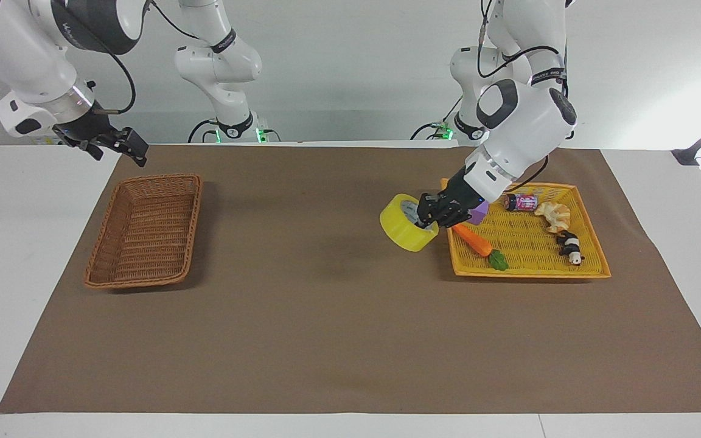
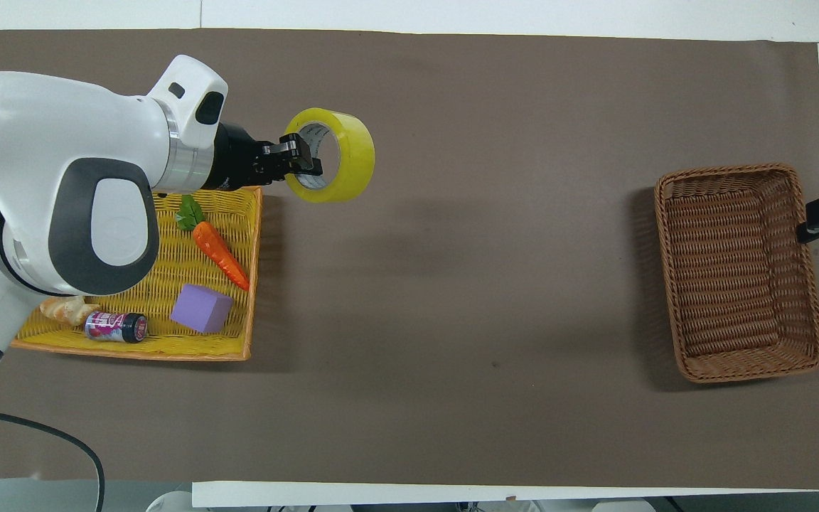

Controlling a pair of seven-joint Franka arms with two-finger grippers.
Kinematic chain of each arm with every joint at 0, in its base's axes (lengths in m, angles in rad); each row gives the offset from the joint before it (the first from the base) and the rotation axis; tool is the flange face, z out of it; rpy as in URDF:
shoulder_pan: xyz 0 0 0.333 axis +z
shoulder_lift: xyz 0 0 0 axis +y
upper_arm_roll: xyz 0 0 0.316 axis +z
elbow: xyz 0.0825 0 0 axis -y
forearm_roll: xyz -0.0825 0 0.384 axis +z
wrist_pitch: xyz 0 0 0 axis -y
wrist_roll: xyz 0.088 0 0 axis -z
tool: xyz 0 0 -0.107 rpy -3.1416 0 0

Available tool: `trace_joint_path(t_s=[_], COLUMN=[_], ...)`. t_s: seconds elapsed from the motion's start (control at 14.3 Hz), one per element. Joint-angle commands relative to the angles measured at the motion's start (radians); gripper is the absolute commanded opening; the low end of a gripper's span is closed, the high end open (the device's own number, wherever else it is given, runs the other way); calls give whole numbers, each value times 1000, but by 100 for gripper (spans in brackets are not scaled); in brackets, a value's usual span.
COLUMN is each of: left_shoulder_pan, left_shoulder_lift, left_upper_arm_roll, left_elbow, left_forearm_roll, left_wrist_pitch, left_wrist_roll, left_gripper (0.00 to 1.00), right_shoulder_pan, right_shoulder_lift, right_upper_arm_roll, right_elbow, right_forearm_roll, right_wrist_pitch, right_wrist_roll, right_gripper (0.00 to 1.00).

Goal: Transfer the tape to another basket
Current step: 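Lift the tape roll up and toward the middle with the left gripper, then hold the tape with the left gripper while the right gripper reaches it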

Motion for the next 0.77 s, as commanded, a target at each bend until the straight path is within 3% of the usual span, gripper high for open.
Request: trace_joint_path(t_s=[0.0,0.28,0.49,0.7], left_shoulder_pan=[-19,-30,-27,-24], left_shoulder_lift=[0,1,-5,-8], left_upper_arm_roll=[11,13,13,13], left_elbow=[29,46,47,47], left_forearm_roll=[-46,-66,-66,-66], left_wrist_pitch=[-24,-29,-33,-55], left_wrist_roll=[-7,-7,-7,-7], left_gripper=[0,0,0,0], right_shoulder_pan=[-2,-4,1,91], right_shoulder_lift=[-34,-100,-103,-96], right_upper_arm_roll=[9,9,11,12], right_elbow=[-53,-210,-263,-306], right_forearm_roll=[80,361,592,790], right_wrist_pitch=[15,117,151,347], right_wrist_roll=[-104,-107,-112,-118], right_gripper=[100,100,100,100])
